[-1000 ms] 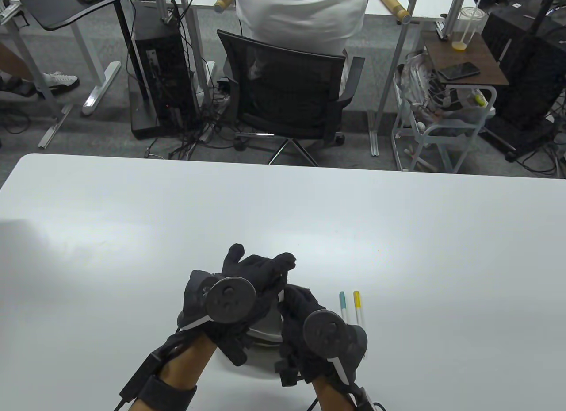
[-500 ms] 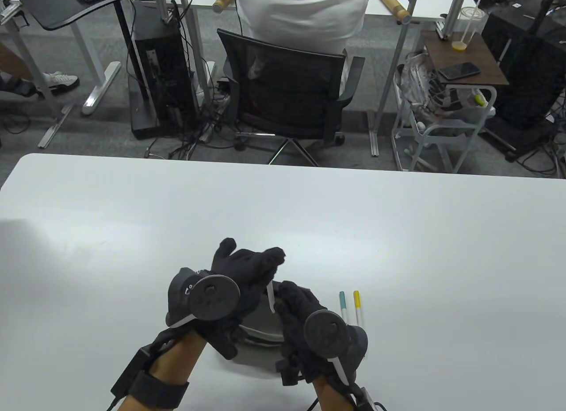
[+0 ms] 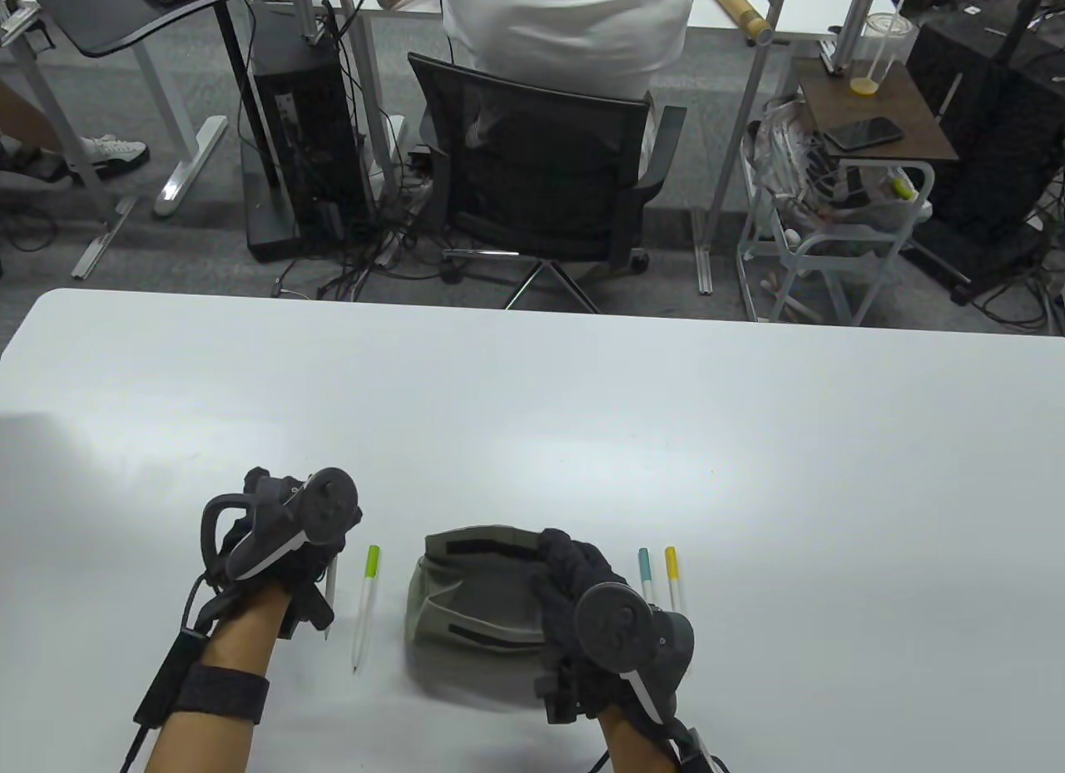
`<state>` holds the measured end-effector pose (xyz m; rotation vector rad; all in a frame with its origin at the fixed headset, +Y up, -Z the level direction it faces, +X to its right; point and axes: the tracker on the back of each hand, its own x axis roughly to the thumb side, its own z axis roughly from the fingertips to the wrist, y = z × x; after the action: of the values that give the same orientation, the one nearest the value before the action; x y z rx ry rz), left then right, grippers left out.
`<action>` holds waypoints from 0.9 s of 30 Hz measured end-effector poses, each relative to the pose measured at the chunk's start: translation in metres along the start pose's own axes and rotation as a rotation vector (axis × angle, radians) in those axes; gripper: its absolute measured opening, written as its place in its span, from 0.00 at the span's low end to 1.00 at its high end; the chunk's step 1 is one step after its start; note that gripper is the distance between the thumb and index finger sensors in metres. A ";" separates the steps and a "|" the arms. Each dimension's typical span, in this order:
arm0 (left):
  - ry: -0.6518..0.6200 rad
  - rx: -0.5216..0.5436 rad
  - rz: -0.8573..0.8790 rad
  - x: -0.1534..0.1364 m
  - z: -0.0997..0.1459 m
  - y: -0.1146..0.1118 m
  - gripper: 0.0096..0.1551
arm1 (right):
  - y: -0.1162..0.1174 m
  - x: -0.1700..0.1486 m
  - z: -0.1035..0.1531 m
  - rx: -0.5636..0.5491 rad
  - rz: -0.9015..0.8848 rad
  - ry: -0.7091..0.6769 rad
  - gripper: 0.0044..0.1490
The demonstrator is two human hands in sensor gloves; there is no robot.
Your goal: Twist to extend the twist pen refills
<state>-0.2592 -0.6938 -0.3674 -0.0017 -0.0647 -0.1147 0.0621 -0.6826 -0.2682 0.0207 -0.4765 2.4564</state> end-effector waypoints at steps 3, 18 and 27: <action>0.011 -0.114 -0.061 -0.003 -0.006 -0.030 0.31 | 0.002 0.000 0.000 0.002 0.021 0.001 0.34; 0.047 -0.192 -0.066 -0.006 -0.027 -0.064 0.32 | 0.007 -0.003 -0.001 0.006 0.071 0.026 0.35; 0.064 -0.180 -0.105 -0.001 -0.023 -0.064 0.34 | 0.009 0.000 0.000 0.015 0.082 0.007 0.35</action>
<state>-0.2664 -0.7578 -0.3905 -0.1741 0.0096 -0.2249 0.0569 -0.6896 -0.2712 -0.0009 -0.4644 2.5399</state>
